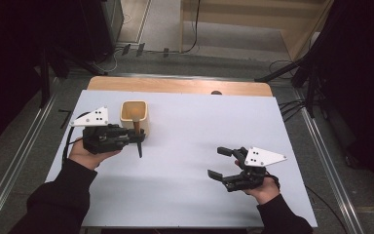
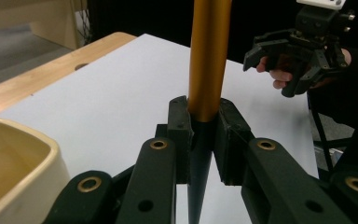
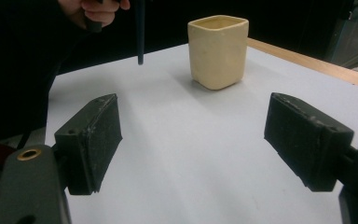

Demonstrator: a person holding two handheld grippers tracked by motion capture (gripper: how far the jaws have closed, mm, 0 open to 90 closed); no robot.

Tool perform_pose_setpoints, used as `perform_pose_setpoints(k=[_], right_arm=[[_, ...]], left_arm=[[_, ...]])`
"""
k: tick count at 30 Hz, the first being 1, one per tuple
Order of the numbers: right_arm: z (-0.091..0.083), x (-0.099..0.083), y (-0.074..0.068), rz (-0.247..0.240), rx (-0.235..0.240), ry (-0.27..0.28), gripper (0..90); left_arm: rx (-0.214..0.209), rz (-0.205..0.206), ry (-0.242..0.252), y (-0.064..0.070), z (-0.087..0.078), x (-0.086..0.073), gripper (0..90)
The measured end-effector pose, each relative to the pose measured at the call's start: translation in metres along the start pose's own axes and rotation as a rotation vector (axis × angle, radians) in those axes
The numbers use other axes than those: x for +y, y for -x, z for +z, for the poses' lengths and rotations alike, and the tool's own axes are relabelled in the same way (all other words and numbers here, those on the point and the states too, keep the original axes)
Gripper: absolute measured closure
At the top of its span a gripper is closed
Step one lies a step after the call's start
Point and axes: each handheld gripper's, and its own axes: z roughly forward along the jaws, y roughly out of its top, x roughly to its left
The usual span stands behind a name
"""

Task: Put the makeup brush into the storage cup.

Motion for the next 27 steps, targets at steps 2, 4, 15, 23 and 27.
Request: perform_pose_setpoints(k=[2,4,15,23,27], right_arm=[[-0.003,-0.001,0.0,0.004,-0.006,0.006,19.6],[-0.005,-0.001,-0.001,0.002,-0.013,0.008,19.6],[-0.006,-0.002,-0.001,0.008,-0.003,0.005,19.6],[-0.003,-0.001,-0.004,0.0,0.012,0.005,19.6],[-0.002,-0.001,-0.003,0.003,0.011,0.003,19.6]], left_arm=[[0.006,0.008,0.0,-0.001,-0.003,0.006,79.0],[0.015,0.016,0.001,-0.002,-0.006,0.015,79.0],[0.056,0.021,-0.014,-0.018,-0.008,0.04,79.0],[0.081,-0.001,-0.008,-0.036,-0.006,0.048,79.0],[0.098,0.0,-0.001,-0.042,-0.004,0.054,79.0]])
